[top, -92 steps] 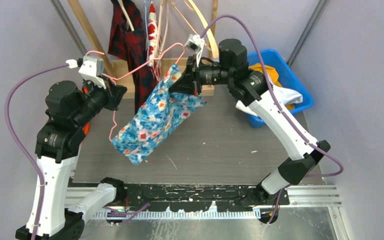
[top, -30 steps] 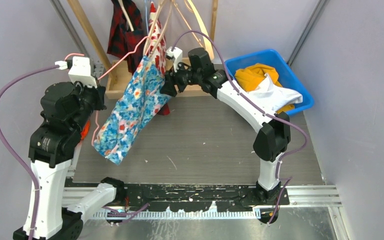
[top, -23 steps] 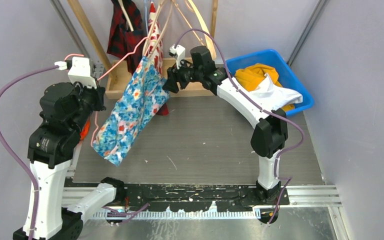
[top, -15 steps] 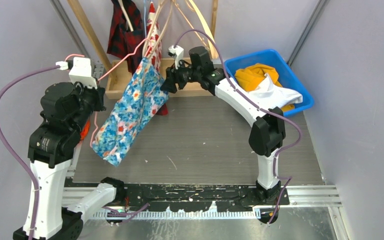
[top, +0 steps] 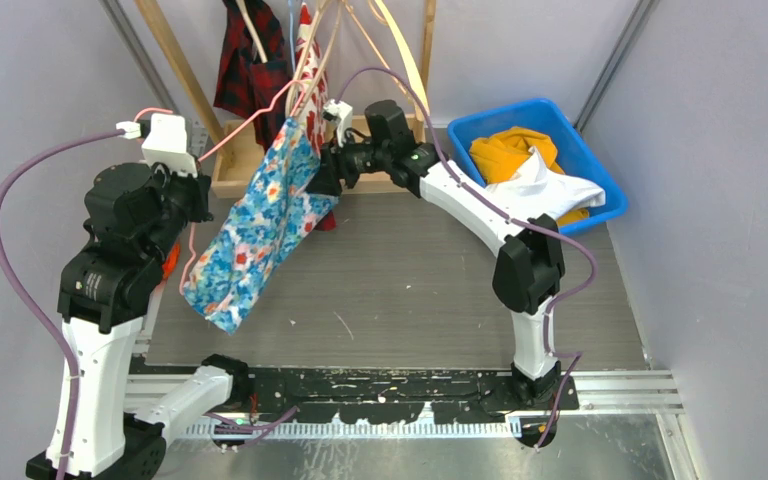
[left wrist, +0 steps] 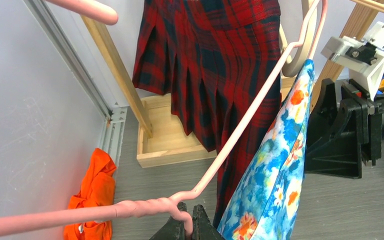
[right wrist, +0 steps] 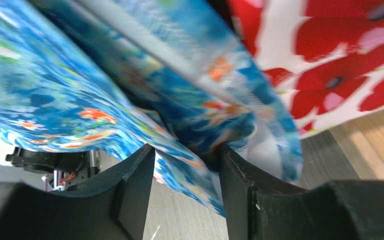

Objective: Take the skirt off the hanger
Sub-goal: Remove the skirt from the bin.

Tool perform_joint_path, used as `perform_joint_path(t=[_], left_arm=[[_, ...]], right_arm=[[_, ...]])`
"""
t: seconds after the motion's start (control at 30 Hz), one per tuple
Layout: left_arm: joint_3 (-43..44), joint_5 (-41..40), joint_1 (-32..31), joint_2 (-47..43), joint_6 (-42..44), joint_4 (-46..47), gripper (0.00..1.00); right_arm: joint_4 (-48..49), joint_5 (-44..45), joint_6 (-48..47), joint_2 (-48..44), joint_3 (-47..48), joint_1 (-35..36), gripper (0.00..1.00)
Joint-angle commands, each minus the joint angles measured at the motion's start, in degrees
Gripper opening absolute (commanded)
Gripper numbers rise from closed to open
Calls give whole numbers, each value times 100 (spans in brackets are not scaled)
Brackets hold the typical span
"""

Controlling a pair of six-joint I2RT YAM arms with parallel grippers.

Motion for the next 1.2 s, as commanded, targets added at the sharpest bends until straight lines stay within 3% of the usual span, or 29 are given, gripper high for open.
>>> perform_joint_path(t=[0.0, 0.2, 0.3, 0.33, 0.67, 1.17], left_arm=[[130, -56, -23, -32, -46, 420, 0], [130, -36, -27, -29, -64, 427, 0], [110, 0, -26, -29, -91, 429, 0], [97, 5, -29, -33, -99, 428, 0], [-402, -205, -29, -9, 11, 568, 0], [-718, -102, -31, 84, -11, 1022, 0]], right_arm=[[198, -195, 102, -370, 39, 339, 53], [-247, -83, -162, -739, -73, 486, 34], [-667, 102, -437, -872, -12, 472, 4], [-761, 215, -442, -915, 18, 445, 1], [-1088, 891, -923, -1968, 583, 128, 1], [325, 3679, -860, -3568, 220, -397, 1]])
